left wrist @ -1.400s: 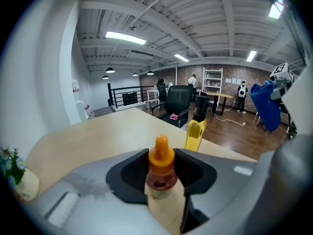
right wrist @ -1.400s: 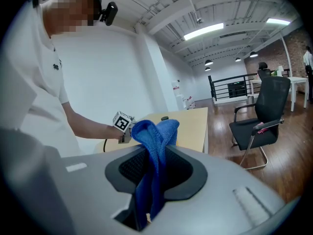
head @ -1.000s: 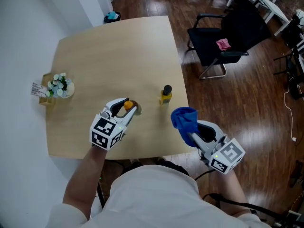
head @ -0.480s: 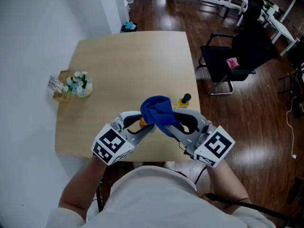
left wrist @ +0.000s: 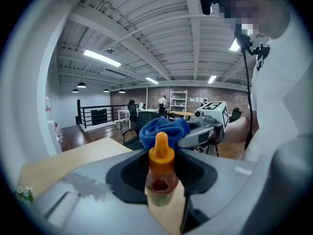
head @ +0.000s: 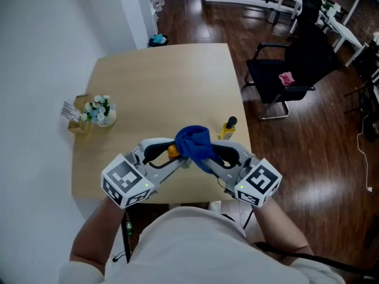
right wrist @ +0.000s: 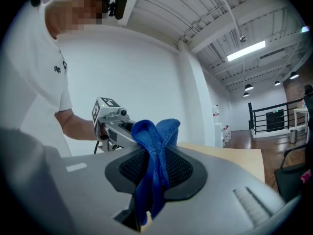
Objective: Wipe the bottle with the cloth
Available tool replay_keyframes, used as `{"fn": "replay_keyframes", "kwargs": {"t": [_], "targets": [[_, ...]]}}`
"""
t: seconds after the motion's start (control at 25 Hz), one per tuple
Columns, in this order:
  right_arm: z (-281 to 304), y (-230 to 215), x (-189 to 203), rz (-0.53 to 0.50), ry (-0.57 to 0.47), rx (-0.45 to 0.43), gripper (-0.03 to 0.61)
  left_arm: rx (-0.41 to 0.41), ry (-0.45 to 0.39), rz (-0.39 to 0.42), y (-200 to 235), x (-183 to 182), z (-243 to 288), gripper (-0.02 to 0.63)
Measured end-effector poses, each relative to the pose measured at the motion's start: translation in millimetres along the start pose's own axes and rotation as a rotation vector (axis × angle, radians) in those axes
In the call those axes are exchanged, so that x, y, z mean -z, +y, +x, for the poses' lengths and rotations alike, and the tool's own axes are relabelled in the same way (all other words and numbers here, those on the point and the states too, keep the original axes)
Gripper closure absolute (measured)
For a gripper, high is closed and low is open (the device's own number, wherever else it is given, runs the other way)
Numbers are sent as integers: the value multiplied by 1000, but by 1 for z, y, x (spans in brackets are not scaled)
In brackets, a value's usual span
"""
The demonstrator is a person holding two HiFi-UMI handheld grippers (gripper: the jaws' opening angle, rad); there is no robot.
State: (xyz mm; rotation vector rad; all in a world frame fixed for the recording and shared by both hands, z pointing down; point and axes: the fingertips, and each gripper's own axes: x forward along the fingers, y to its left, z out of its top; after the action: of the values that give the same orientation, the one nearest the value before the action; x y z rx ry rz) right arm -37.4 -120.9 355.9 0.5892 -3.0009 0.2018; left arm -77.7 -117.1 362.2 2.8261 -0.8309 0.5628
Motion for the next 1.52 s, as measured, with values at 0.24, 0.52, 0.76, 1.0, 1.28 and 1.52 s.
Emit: {"fn": "replay_keyframes", "kwargs": {"t": [0.24,0.52,0.76,1.0,1.28,1.52], "targets": [[-10,-10,43,62,64,48,486,7,-33,0,-3,-20,-5,456],[-22,-20,96,119,162,101,486,-6,-60,-22,1,-34,-8,454],[-40,-19,57,77,79,124,486,-31,-41,-39,13,-32,1,454],[-37,14,-10,-99,-45,39,486,-49,-45,-71,21,-36,12,454],[-31,6,21,-56,3,48,486,-62,-62,-64,25,-48,13,454],[-30,0,66,-18,111,75,486,-77,-70,-66,32,-54,9,454]]}}
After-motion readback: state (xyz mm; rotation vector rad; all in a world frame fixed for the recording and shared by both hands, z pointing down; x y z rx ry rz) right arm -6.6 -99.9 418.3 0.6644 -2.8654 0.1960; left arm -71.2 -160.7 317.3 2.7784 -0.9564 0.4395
